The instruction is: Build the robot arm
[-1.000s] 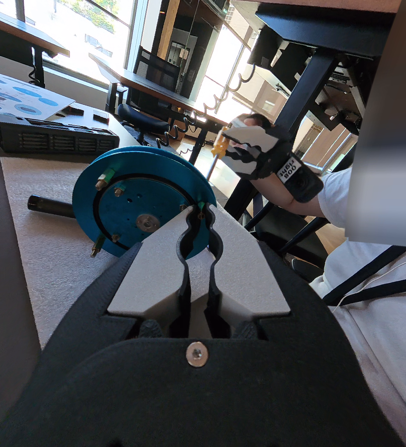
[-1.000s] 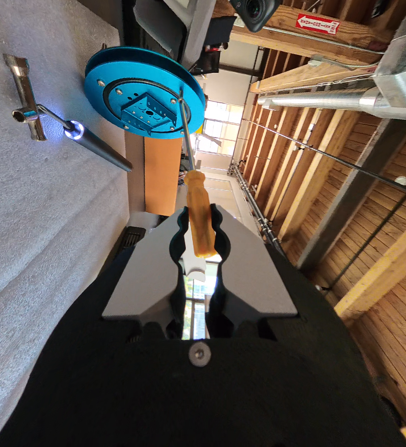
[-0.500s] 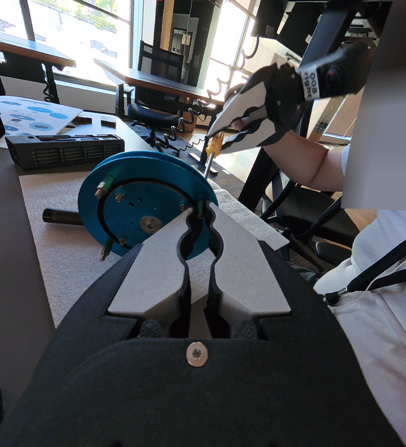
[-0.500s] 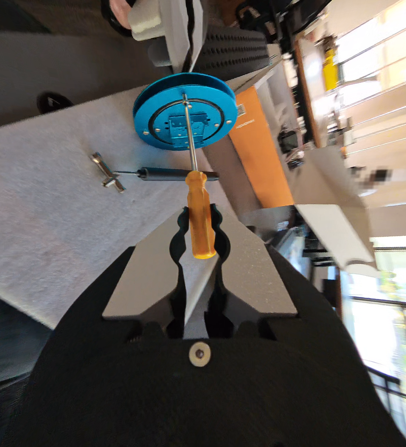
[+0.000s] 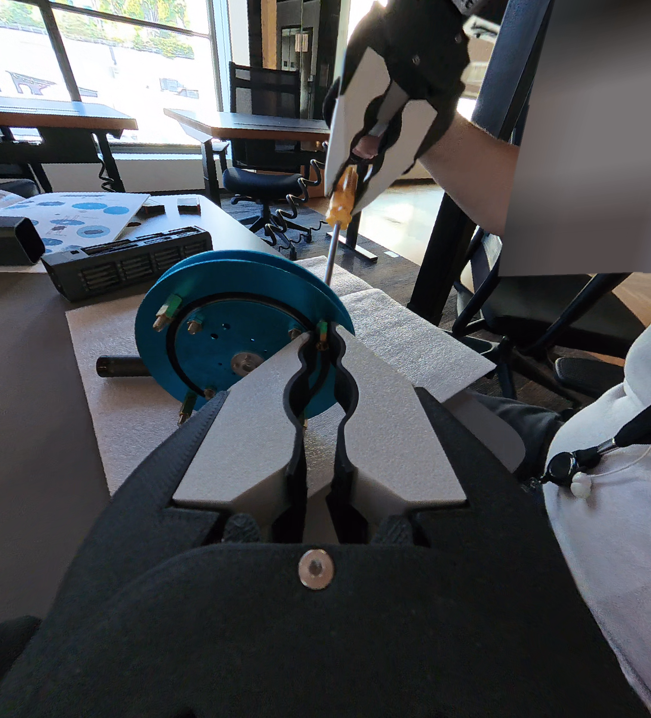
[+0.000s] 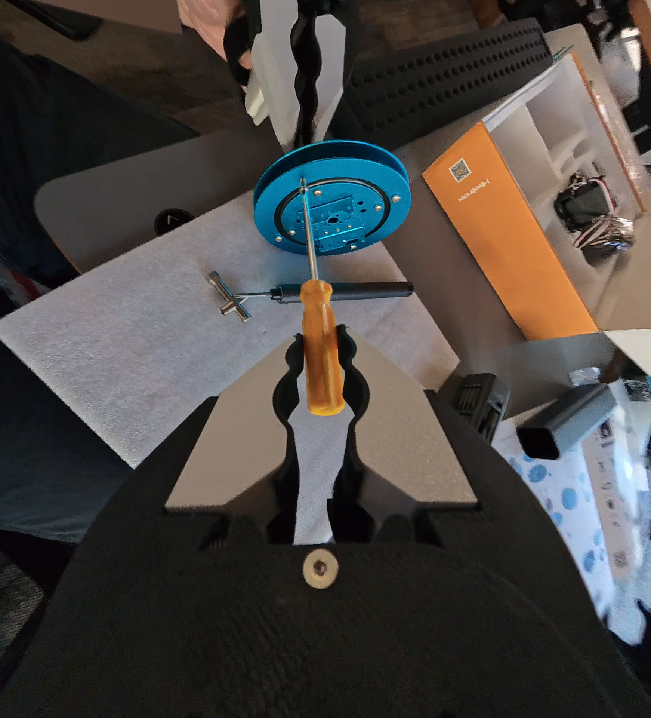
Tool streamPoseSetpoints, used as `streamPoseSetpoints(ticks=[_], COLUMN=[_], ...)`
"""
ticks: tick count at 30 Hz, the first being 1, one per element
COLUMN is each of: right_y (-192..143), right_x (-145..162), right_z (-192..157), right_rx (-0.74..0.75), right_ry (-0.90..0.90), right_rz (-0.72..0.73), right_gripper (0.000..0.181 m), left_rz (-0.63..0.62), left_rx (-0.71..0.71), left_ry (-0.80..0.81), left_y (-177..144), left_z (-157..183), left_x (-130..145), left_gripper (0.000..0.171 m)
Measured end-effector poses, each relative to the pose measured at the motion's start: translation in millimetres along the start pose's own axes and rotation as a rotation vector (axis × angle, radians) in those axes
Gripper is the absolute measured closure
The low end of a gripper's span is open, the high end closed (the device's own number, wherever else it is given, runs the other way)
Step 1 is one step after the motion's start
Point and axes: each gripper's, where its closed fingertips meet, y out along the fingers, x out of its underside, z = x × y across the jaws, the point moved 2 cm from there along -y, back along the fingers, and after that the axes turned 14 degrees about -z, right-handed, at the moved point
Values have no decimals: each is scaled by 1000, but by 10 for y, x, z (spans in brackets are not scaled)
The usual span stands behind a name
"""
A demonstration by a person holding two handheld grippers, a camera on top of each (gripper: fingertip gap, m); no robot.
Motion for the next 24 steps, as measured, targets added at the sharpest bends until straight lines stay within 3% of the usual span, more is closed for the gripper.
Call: streamPoseSetpoints(ticks=[24], right_y=[214], right_x=[156], right_z=[93], right_rx=[-891], right_ry=[542], right_rz=[101], right_gripper=[167], left_rz=[-72], left_rx=[-79], left_ry=[149], left_y=[21], left_z=[48], left_x=[29], left_gripper=[168])
